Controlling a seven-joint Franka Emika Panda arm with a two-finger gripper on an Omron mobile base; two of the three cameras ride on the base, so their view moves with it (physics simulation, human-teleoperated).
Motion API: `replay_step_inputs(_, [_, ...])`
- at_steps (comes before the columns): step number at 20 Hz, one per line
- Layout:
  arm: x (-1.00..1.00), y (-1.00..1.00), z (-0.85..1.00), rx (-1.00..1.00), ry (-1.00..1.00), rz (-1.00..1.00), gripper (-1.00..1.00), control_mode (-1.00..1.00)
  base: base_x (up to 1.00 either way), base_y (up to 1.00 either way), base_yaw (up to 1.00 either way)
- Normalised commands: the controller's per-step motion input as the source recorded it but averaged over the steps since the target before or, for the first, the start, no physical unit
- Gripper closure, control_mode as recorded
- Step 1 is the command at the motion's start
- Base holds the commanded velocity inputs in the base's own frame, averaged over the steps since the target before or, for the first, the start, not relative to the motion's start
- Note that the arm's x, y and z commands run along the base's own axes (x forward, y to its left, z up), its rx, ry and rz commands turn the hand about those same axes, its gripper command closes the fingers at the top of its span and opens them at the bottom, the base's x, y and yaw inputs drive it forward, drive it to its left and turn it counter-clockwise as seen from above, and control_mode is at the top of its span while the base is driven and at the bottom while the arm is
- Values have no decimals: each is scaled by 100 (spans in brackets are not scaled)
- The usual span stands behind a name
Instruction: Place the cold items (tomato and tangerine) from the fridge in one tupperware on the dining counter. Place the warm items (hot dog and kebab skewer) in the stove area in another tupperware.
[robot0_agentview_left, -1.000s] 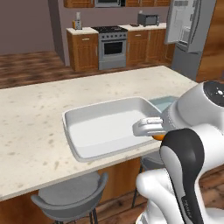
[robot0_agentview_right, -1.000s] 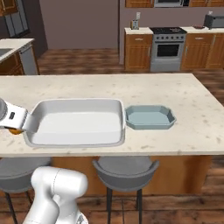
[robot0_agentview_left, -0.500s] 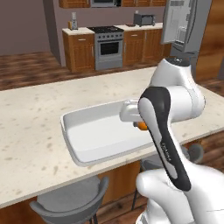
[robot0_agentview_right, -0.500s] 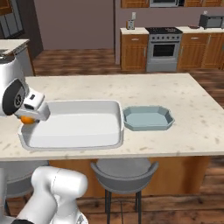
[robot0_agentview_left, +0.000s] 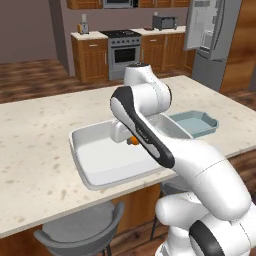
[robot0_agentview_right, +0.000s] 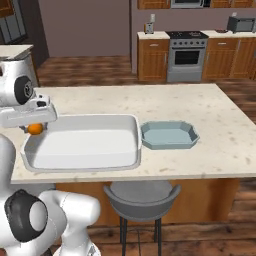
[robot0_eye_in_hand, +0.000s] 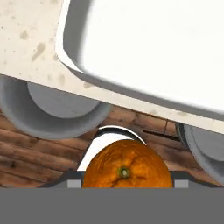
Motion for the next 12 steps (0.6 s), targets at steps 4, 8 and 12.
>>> replay_step_inputs(4, [54, 32, -51, -6, -20, 46, 100, -100, 0, 0, 0])
replay_step_inputs(8, [67, 4, -35, 4, 0, 41, 100, -100, 0, 0, 0])
replay_step_inputs(12, [63, 0, -34, 9, 15, 45, 100, -100, 0, 0, 0])
